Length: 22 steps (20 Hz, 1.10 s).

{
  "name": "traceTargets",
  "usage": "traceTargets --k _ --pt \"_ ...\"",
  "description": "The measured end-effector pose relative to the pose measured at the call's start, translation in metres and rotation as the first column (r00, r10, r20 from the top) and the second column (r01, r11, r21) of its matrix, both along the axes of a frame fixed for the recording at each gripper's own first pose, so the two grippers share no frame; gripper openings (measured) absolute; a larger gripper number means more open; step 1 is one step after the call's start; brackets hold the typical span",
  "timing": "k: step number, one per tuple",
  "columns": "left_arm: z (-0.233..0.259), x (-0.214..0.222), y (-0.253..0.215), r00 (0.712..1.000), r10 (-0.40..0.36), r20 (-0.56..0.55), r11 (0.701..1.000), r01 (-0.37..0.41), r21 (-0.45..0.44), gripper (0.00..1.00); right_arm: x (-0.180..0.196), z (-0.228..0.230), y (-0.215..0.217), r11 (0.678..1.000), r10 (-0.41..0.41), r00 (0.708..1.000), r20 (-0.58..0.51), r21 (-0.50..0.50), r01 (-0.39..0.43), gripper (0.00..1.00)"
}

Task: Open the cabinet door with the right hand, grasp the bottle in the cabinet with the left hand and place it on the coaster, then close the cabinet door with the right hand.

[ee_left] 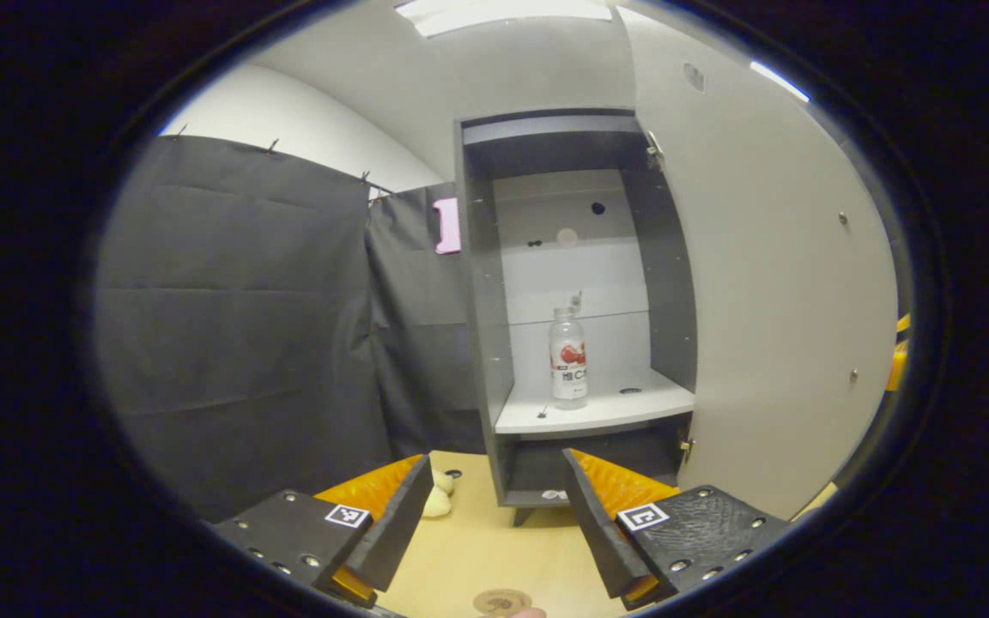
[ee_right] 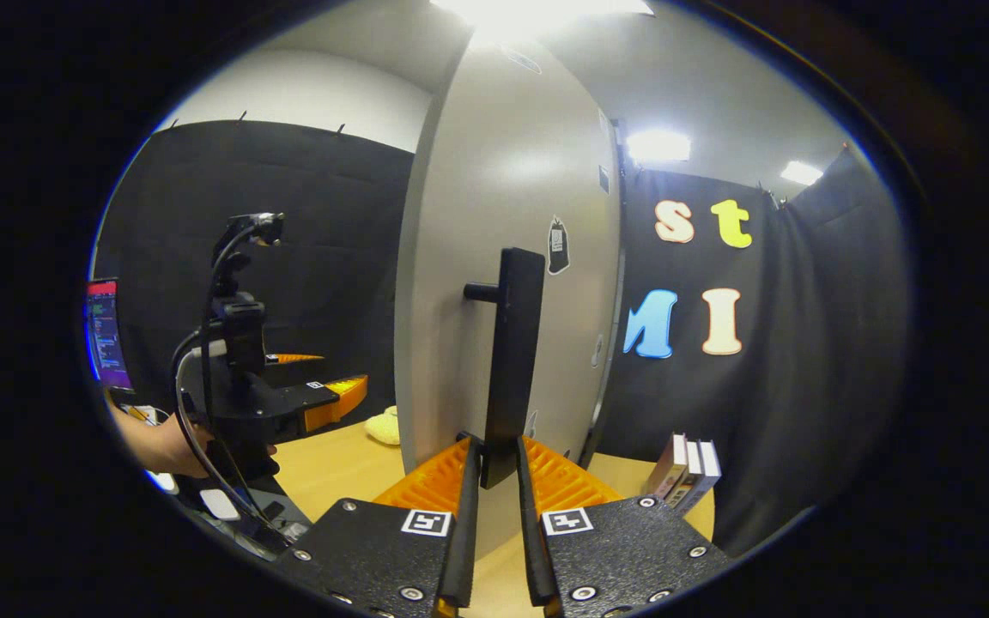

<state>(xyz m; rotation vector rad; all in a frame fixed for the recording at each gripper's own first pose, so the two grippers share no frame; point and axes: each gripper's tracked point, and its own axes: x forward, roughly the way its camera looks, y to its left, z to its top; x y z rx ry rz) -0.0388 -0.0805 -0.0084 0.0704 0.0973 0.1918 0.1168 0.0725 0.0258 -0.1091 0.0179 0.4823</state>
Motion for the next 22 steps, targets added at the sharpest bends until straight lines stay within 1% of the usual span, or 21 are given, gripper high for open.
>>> traceTargets --k 3,4,6,7,8,9,10,11,13,14,16,17,19,20,22 --pt "-0.007 0.024 -0.033 0.997 -0.072 0.000 0.997 0.072 -0.021 0.89 -0.005 0.001 -0.007 0.999 -0.049 0.999 -0.009 0.021 0.049 0.25" --pt "-0.009 0.033 -0.041 0.996 -0.093 0.000 0.995 0.093 -0.025 0.89 -0.003 0.000 -0.008 0.997 -0.068 0.998 -0.016 0.029 0.068 0.23" --pt "-0.013 0.051 -0.053 0.992 -0.126 0.000 0.992 0.126 -0.028 0.89 -0.001 -0.001 -0.012 0.993 -0.107 0.994 -0.025 0.038 0.108 0.26" --pt "-0.014 0.061 -0.059 0.990 -0.142 0.006 0.990 0.142 -0.029 0.89 -0.004 0.001 -0.021 0.989 -0.140 0.990 -0.023 0.033 0.141 0.28" --pt "-0.014 0.072 -0.062 0.988 -0.155 0.009 0.988 0.155 -0.025 0.89 0.004 -0.001 -0.023 0.986 -0.160 0.987 -0.024 0.045 0.161 0.35" --pt "-0.016 0.080 -0.066 0.985 -0.172 0.009 0.985 0.173 -0.027 0.89 0.001 -0.001 -0.025 0.983 -0.169 0.985 -0.042 0.061 0.171 0.35" --pt "-0.016 0.092 -0.072 0.981 -0.193 0.014 0.980 0.194 -0.037 0.89 0.003 -0.004 -0.024 0.981 -0.175 0.982 -0.063 0.078 0.180 0.39" --pt "-0.016 0.104 -0.075 0.979 -0.201 0.019 0.979 0.202 -0.038 0.89 0.004 -0.005 -0.026 0.976 -0.188 0.979 -0.075 0.096 0.194 0.41" --pt "-0.012 0.129 -0.073 0.980 -0.198 0.032 0.980 0.198 -0.015 0.88 0.001 -0.004 -0.034 0.963 -0.243 0.967 -0.073 0.101 0.250 0.45" --pt "-0.009 0.142 -0.072 0.980 -0.196 0.040 0.981 0.196 0.000 0.88 0.000 -0.003 -0.042 0.953 -0.282 0.957 -0.067 0.097 0.287 0.53" --pt "-0.004 0.165 -0.067 0.978 -0.198 0.060 0.980 0.196 0.035 0.88 0.003 -0.002 -0.053 0.935 -0.336 0.939 -0.067 0.100 0.342 0.64" --pt "-0.003 0.176 -0.065 0.978 -0.195 0.067 0.980 0.192 0.052 0.88 0.004 -0.002 -0.055 0.927 -0.351 0.933 -0.077 0.110 0.358 0.64" --pt "0.000 0.197 -0.058 0.979 -0.189 0.079 0.981 0.183 0.069 0.89 0.006 -0.004 -0.052 0.919 -0.364 0.927 -0.092 0.128 0.374 0.69" --pt "0.000 0.207 -0.057 0.978 -0.190 0.083 0.980 0.184 0.069 0.89 0.006 -0.004 -0.054 0.916 -0.373 0.923 -0.091 0.122 0.383 0.77" --pt "-0.002 0.226 -0.051 0.979 -0.183 0.087 0.982 0.178 0.062 0.89 0.002 -0.002 -0.062 0.908 -0.404 0.912 -0.073 0.090 0.410 0.84"
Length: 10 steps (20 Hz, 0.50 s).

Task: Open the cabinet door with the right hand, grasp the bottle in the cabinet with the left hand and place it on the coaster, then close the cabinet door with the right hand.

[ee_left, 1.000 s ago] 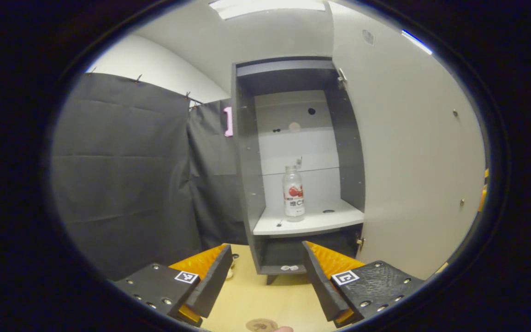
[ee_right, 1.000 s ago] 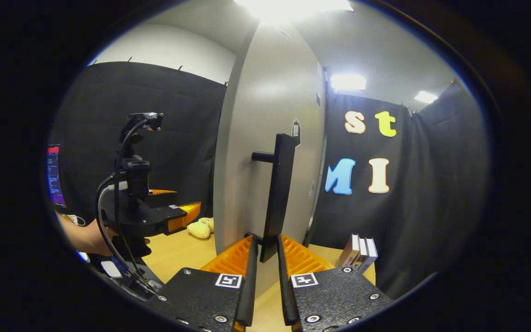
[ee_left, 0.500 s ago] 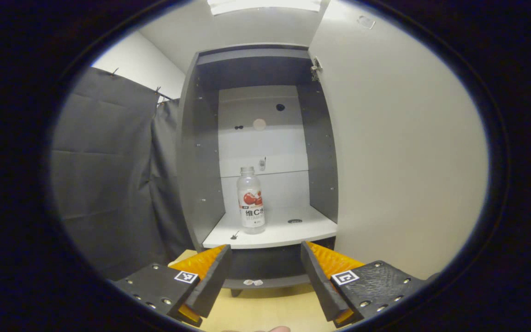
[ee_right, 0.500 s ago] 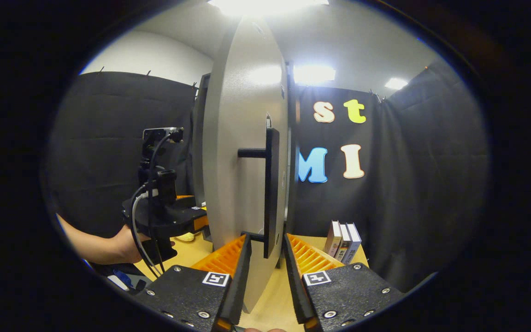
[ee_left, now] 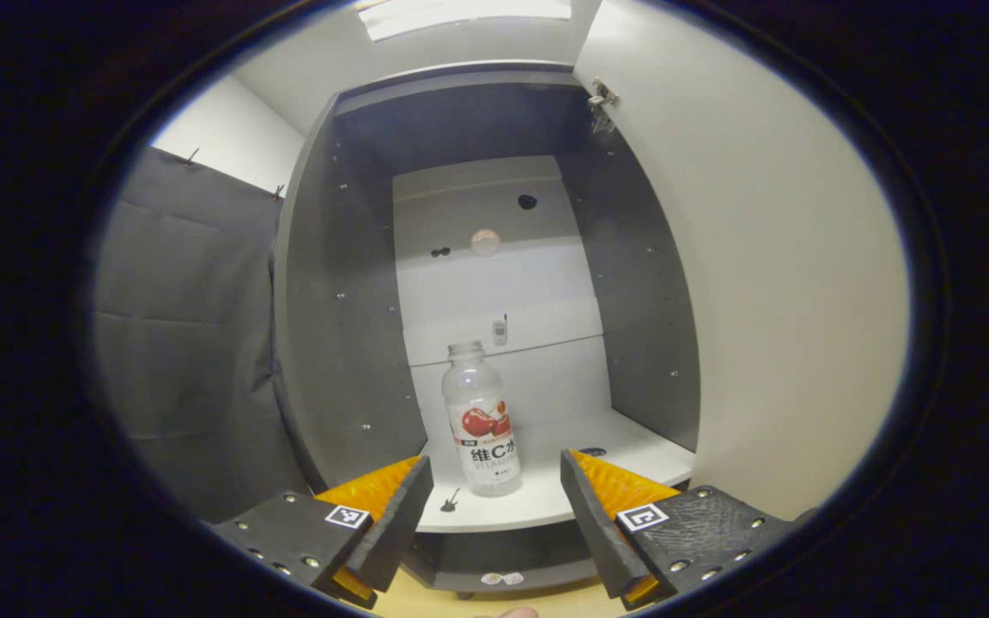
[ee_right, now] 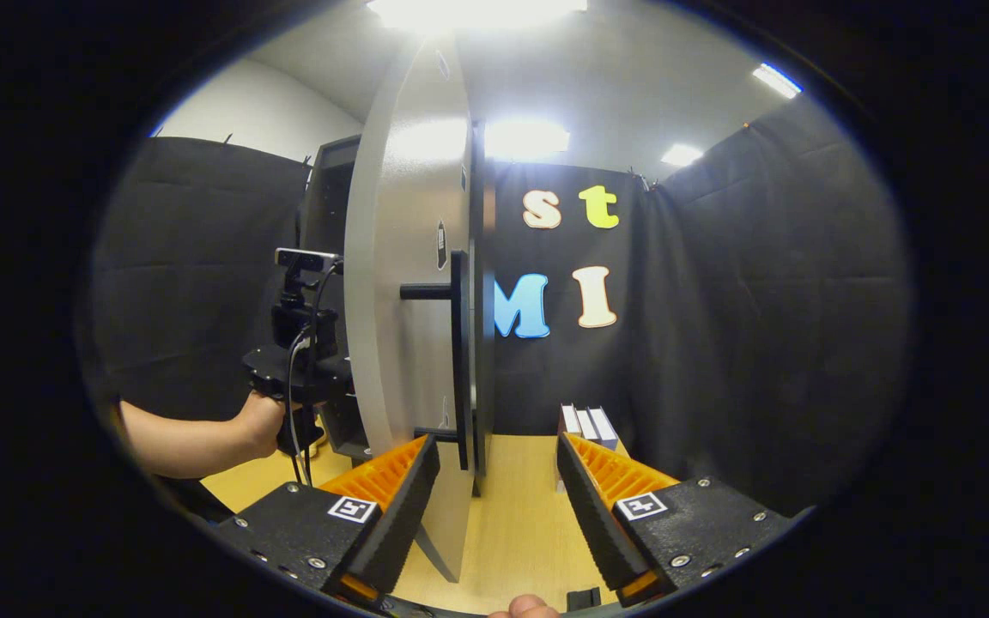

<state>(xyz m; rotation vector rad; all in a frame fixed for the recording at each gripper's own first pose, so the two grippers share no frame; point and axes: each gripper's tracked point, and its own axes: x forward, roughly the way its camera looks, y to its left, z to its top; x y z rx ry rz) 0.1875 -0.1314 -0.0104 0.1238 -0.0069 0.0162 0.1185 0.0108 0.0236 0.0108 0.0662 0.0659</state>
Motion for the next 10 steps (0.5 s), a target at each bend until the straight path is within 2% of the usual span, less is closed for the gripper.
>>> traceTargets --k 5,10 --pt "0.010 0.054 0.013 0.999 0.017 0.047 1.000 -0.019 0.024 0.89 -0.013 0.004 -0.002 0.999 -0.023 1.000 0.008 -0.034 0.023 0.94" --pt "0.010 0.099 0.030 0.997 0.041 0.058 0.999 -0.041 -0.002 0.88 -0.017 0.008 -0.007 0.994 -0.073 0.997 0.017 -0.077 0.074 0.94"
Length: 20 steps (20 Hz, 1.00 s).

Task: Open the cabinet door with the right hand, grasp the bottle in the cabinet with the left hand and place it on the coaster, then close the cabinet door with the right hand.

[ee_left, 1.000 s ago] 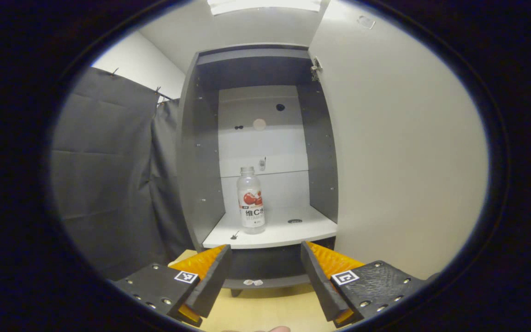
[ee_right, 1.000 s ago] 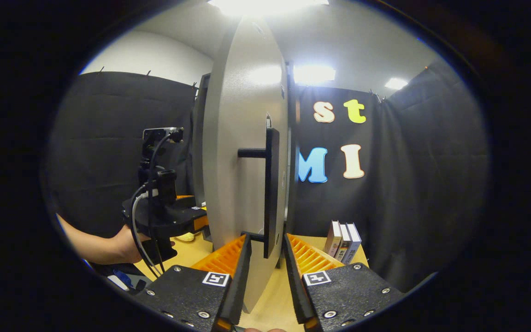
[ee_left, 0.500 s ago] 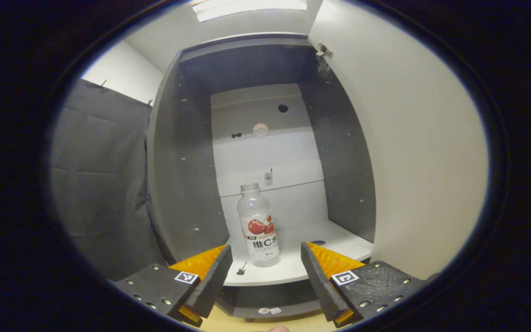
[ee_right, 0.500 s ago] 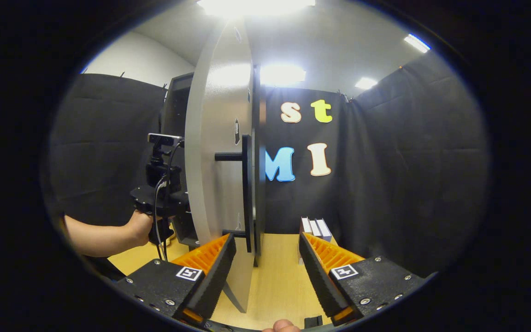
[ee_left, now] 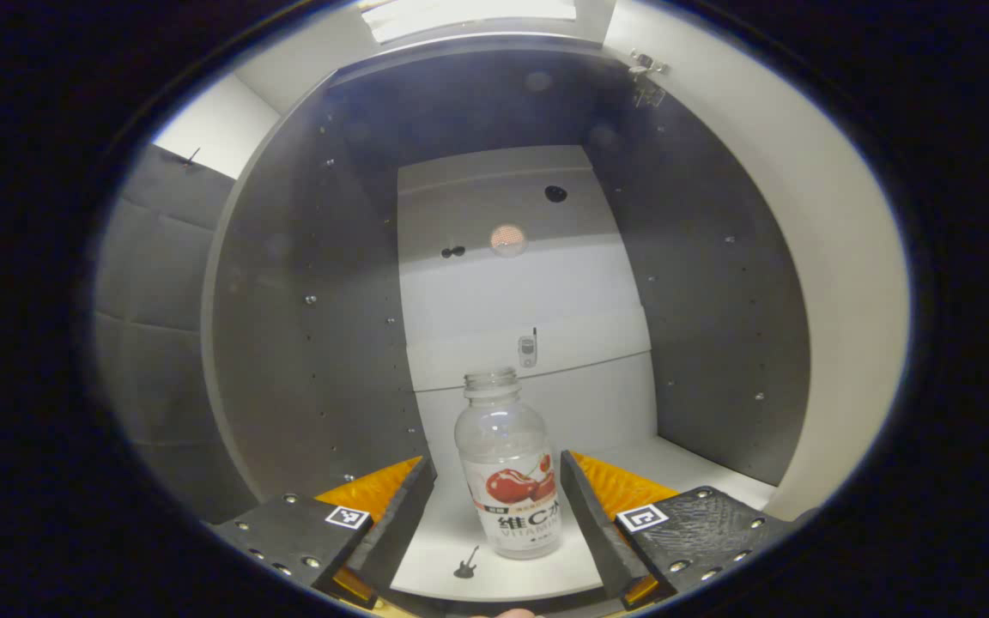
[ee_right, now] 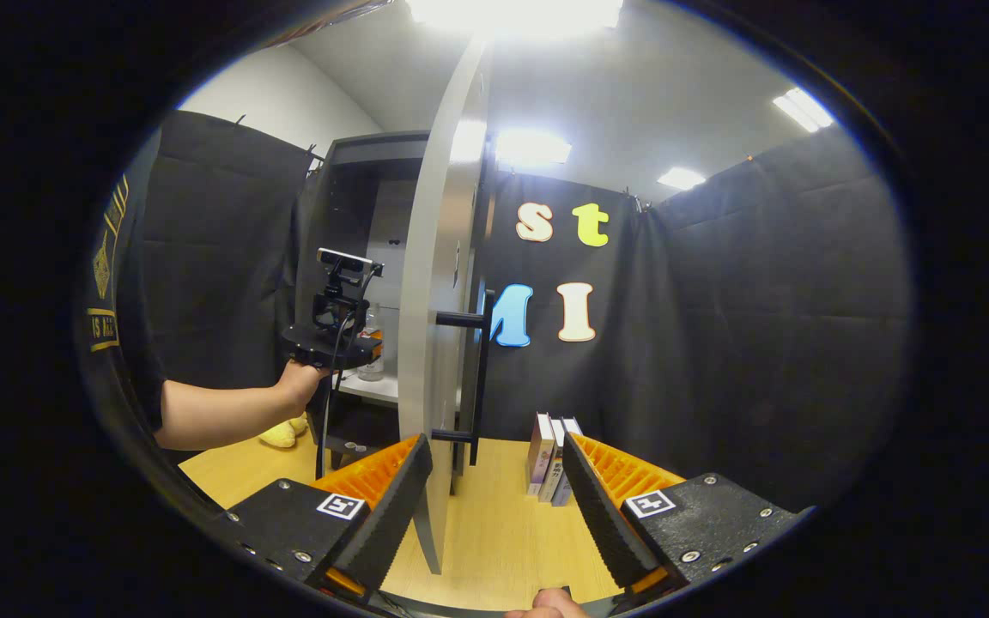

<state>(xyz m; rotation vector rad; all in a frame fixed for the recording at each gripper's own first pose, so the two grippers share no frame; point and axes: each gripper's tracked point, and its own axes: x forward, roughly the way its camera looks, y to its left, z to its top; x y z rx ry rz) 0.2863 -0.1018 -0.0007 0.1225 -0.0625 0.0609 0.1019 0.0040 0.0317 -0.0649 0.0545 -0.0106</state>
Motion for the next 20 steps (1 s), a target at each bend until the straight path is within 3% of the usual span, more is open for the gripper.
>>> traceTargets --k 6,9,10,11,12,14,16,17,20 --pt "-0.020 0.029 -0.002 1.000 -0.005 -0.025 0.999 0.006 0.051 0.88 -0.001 -0.009 -0.002 0.998 -0.060 0.998 -0.032 0.004 0.060 0.95" --pt "-0.027 0.038 -0.002 1.000 0.000 -0.029 1.000 0.001 0.031 0.88 -0.001 -0.012 -0.003 0.996 -0.085 0.995 -0.051 -0.005 0.085 0.95" --pt "-0.025 0.036 0.001 1.000 0.011 -0.023 1.000 -0.011 0.023 0.78 -0.002 -0.014 -0.003 0.996 -0.090 0.994 -0.056 -0.009 0.090 0.96" --pt "-0.024 0.036 0.002 0.999 0.027 -0.017 0.999 -0.027 0.020 0.82 -0.003 -0.014 -0.004 0.995 -0.096 0.994 -0.058 -0.011 0.096 0.96" --pt "-0.024 0.036 0.002 0.999 0.042 -0.020 0.999 -0.042 0.024 0.75 -0.002 -0.014 -0.005 0.995 -0.102 0.993 -0.058 -0.010 0.102 0.95" --pt "-0.024 0.032 0.004 0.998 0.061 -0.031 0.998 -0.060 0.022 0.71 -0.003 -0.013 -0.003 0.995 -0.099 0.993 -0.059 0.005 0.099 0.96" --pt "-0.021 0.019 0.004 0.998 0.021 -0.051 0.999 -0.023 -0.032 0.72 -0.004 -0.012 -0.005 0.996 -0.091 0.995 -0.048 0.010 0.092 0.96" --pt "-0.018 0.011 0.007 0.998 0.018 -0.058 0.999 -0.021 -0.049 0.67 -0.004 -0.011 -0.005 0.997 -0.074 0.996 -0.040 0.016 0.075 0.95" --pt "0.013 -0.029 0.024 0.999 0.048 -0.023 0.997 -0.049 -0.066 0.76 -0.004 -0.014 -0.002 0.999 -0.003 1.000 -0.024 0.042 0.004 0.96"
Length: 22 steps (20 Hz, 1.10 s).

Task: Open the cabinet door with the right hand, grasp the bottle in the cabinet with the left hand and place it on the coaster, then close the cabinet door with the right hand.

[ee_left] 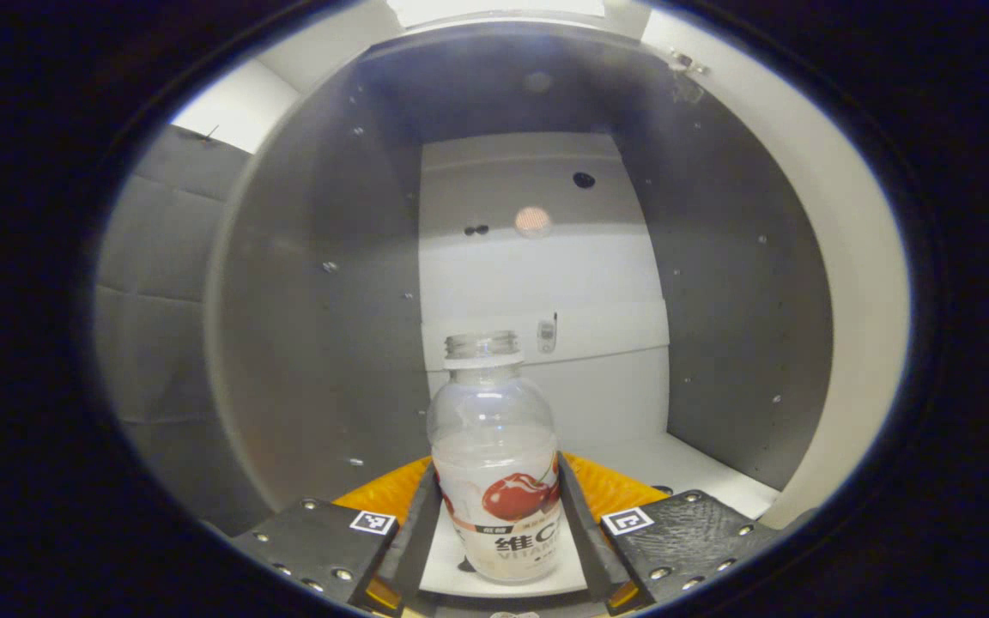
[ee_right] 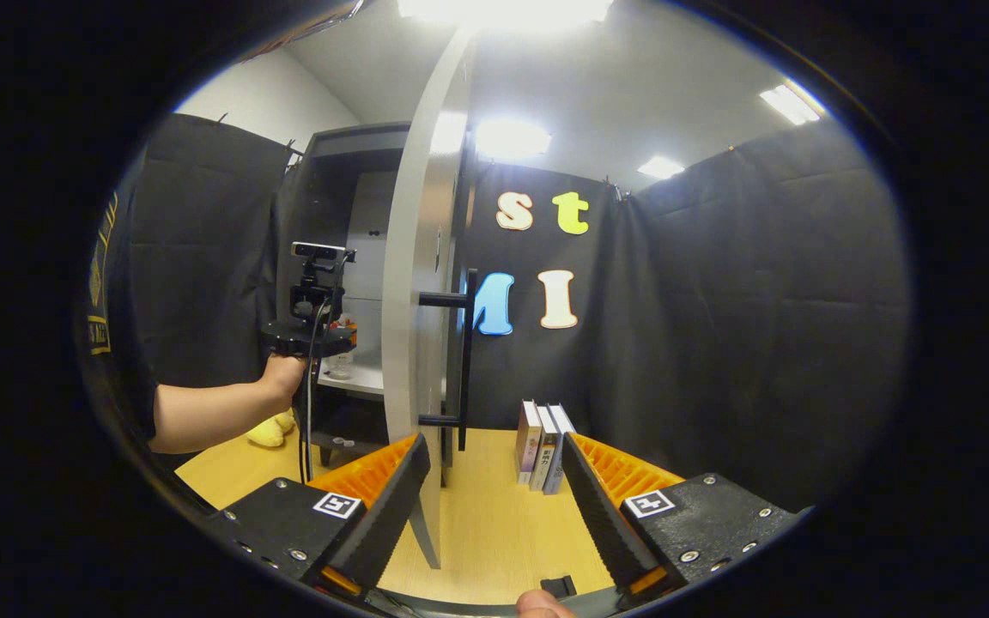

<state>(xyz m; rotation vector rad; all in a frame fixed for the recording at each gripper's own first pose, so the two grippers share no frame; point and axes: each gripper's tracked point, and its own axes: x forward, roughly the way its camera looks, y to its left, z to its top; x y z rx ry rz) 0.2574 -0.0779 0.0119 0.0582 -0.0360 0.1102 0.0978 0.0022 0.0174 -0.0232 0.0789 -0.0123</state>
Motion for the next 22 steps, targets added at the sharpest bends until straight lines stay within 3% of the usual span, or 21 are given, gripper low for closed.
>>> traceTargets --k 1,2,3,4,7,10,12,14,15,16,17,20,22 --pt "0.010 -0.016 0.004 1.000 0.009 0.007 1.000 -0.009 0.004 0.67 -0.001 -0.001 -0.003 1.000 0.013 1.000 0.002 0.006 -0.013 0.97" --pt "0.018 -0.028 0.003 1.000 0.014 0.013 1.000 -0.014 0.007 0.76 -0.001 -0.002 -0.007 1.000 0.022 1.000 0.003 0.015 -0.022 0.95" --pt "0.019 -0.034 0.001 0.999 0.024 0.024 1.000 -0.025 0.006 0.76 -0.001 -0.003 -0.011 0.999 0.031 1.000 0.005 0.026 -0.031 0.95" --pt "0.025 -0.047 0.002 0.999 0.033 0.033 0.999 -0.033 0.006 0.68 -0.001 -0.004 -0.014 0.998 0.041 0.999 0.008 0.038 -0.041 0.96" --pt "0.032 -0.082 0.008 0.997 0.070 0.030 0.998 -0.070 0.005 0.75 -0.004 -0.007 -0.036 0.994 0.071 0.997 0.020 0.078 -0.072 0.95" --pt "0.040 -0.107 0.015 0.993 0.120 0.019 0.993 -0.120 0.012 0.68 -0.007 -0.014 -0.046 0.991 0.094 0.995 0.029 0.088 -0.096 0.95" --pt "0.033 -0.140 0.027 0.988 0.156 0.023 0.987 -0.156 0.028 0.75 -0.006 -0.023 -0.046 0.990 0.114 0.993 0.020 0.084 -0.115 0.95" --pt "0.023 -0.183 0.043 0.977 0.211 0.020 0.976 -0.212 0.050 0.75 -0.006 -0.029 -0.046 0.987 0.142 0.990 0.011 0.081 -0.142 0.95" --pt "0.016 -0.194 0.047 0.973 0.229 0.016 0.972 -0.229 0.051 0.75 -0.007 -0.031 -0.046 0.985 0.153 0.988 0.009 0.077 -0.153 0.95" --pt "0.010 -0.203 0.049 0.971 0.240 0.008 0.970 -0.240 0.045 0.68 -0.007 -0.035 -0.047 0.985 0.160 0.987 0.006 0.070 -0.160 0.95" --pt "0.004 -0.209 0.050 0.968 0.251 0.003 0.967 -0.251 0.036 0.72 -0.007 -0.039 -0.048 0.984 0.166 0.986 0.004 0.065 -0.166 0.95" --pt "-0.019 -0.230 0.050 0.964 0.266 0.002 0.964 -0.266 0.021 0.70 -0.002 -0.054 -0.049 0.984 0.168 0.986 -0.009 0.061 -0.168 0.96" --pt "-0.049 -0.246 0.049 0.958 0.286 -0.025 0.957 -0.284 0.050 0.73 0.001 -0.070 -0.043 0.979 0.191 0.981 -0.038 0.074 -0.188 0.95"
